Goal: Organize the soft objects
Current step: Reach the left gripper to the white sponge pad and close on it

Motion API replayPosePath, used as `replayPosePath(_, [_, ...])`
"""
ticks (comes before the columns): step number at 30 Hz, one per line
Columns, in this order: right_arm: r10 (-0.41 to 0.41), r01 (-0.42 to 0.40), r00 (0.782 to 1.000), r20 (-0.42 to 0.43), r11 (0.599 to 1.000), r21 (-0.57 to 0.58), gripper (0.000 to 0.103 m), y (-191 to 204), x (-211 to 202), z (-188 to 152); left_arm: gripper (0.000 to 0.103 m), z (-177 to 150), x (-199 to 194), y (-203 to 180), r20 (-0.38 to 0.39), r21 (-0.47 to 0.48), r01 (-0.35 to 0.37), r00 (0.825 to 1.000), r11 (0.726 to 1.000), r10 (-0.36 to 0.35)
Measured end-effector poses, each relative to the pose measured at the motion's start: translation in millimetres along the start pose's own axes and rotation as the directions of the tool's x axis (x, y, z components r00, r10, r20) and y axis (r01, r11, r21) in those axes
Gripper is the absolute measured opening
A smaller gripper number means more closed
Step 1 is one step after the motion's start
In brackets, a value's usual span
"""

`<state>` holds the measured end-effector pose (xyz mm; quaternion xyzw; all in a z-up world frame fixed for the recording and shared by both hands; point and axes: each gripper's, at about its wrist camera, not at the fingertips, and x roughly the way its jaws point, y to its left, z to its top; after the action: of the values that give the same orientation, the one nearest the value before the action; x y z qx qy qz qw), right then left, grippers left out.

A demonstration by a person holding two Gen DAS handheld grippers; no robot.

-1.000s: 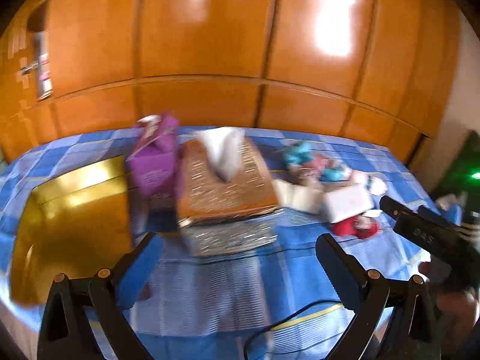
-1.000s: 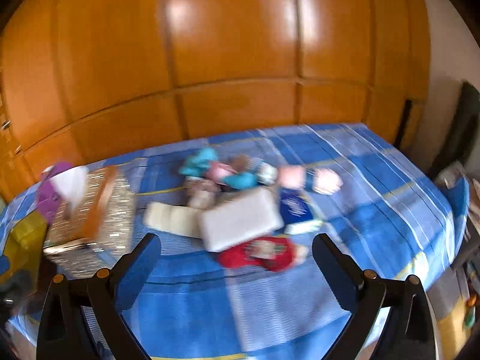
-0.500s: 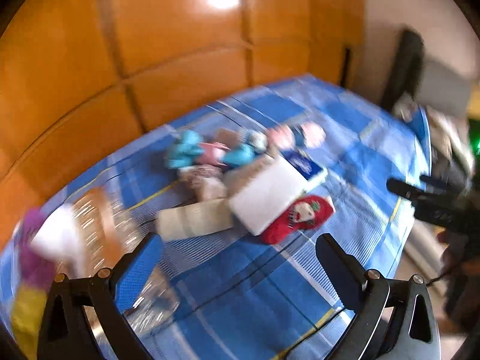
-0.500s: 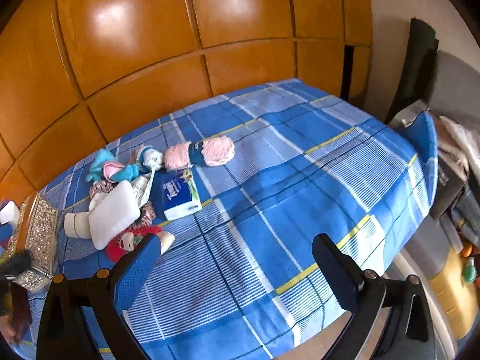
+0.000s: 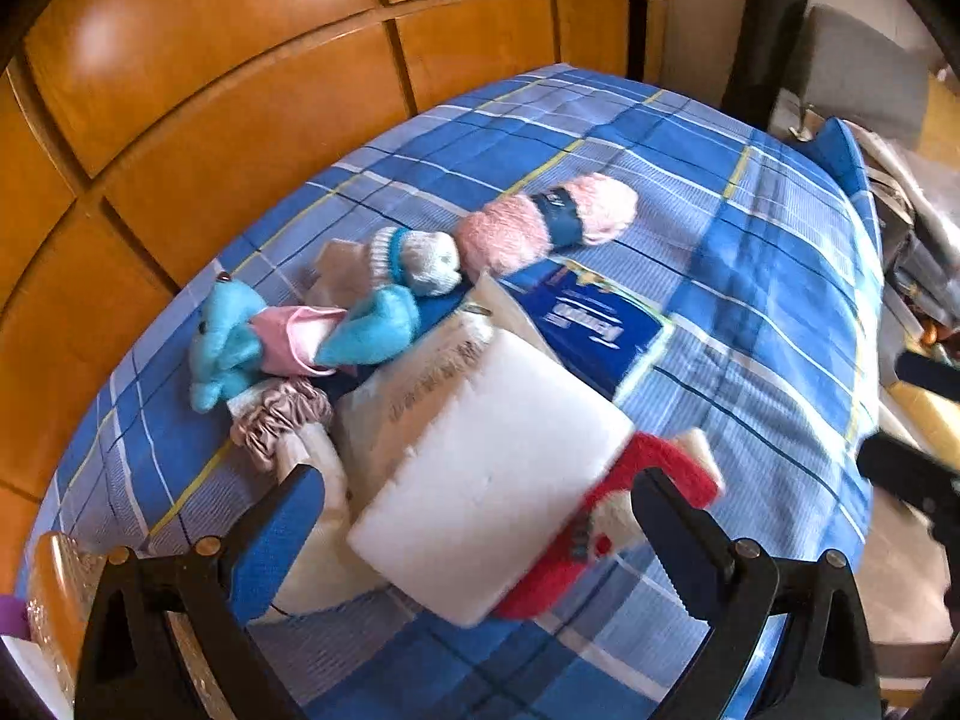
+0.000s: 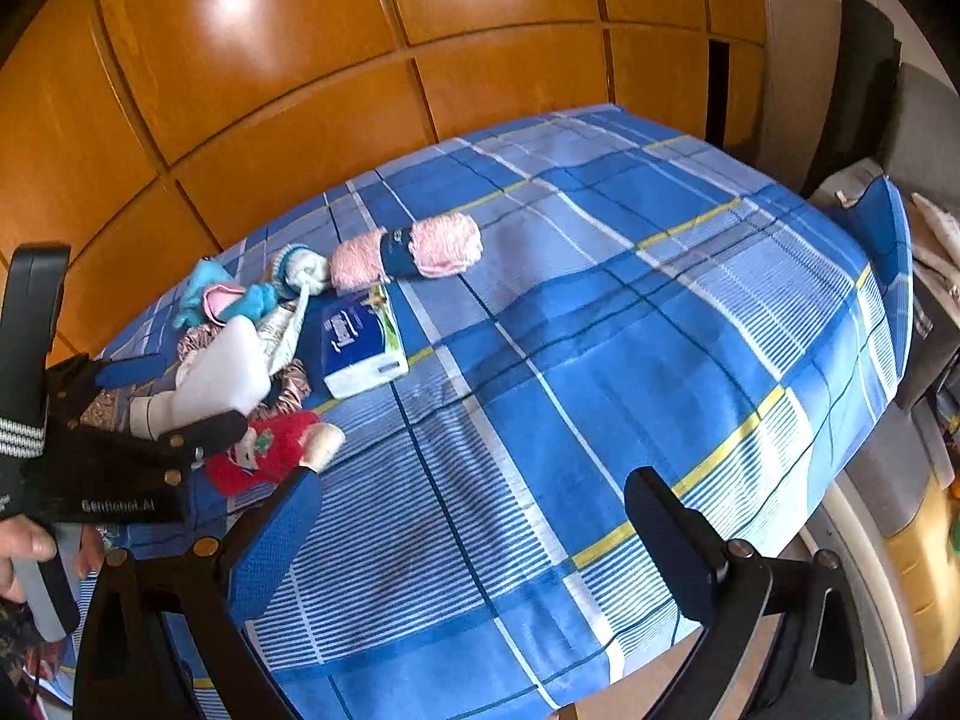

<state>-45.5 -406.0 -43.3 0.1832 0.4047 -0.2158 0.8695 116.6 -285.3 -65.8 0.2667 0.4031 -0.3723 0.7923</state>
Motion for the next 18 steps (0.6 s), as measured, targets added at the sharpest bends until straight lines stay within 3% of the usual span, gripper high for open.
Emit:
replayPosePath(1, [0.000, 0.000, 1.000, -0.006, 1.000, 0.000, 0.103, 0, 2, -1, 0.103, 1, 3, 2, -0.004, -0.006, 0.020, 1.000, 1.000, -0.020])
replayPosePath(3, [-0.001, 0.001, 1.000, -0.011, 1.000, -0.004, 0.103, 1, 4, -2, 0.093, 0, 8, 6, -0.005, -0.034, 0.045, 0.999, 0.998, -0.045])
replayPosePath(4, [-0.003, 0.003, 1.000, -0.014, 1.000, -0.008, 0.103, 1, 6, -3, 0.076, -2, 9, 8, -0.006, -0.047, 0.063, 0.998, 0.997, -0.064])
replayPosePath(5, [-0.004, 0.004, 1.000, -0.015, 1.000, -0.009, 0.103, 1, 7, -3, 0.073, -3, 10, 9, -0.011, -0.063, 0.087, 0.996, 0.994, -0.088])
replayPosePath(9, [0.015, -0.016, 1.000, -0.027, 0.999, -0.041, 0.103, 8, 9, -4, 0.068, -10, 2, 11, 0.012, -0.081, 0.110, 0.994, 0.991, -0.110])
replayPosePath(12, [0.056, -0.061, 0.998, -0.035, 0.987, -0.152, 0.103, 29, 7, -5, 0.068, -14, -12, 19, 0.041, -0.114, 0.130, 0.991, 0.985, -0.126])
replayPosePath(14, [0.096, -0.101, 0.995, -0.031, 0.956, -0.276, 0.103, 51, 5, -6, 0.068, -15, -18, 25, 0.053, -0.141, 0.146, 0.989, 0.979, -0.140])
replayPosePath(18, [0.133, -0.141, 0.990, -0.055, 0.834, -0.533, 0.097, 95, 13, -8, 0.068, -18, -28, 39, 0.071, -0.189, 0.158, 0.987, 0.969, -0.147])
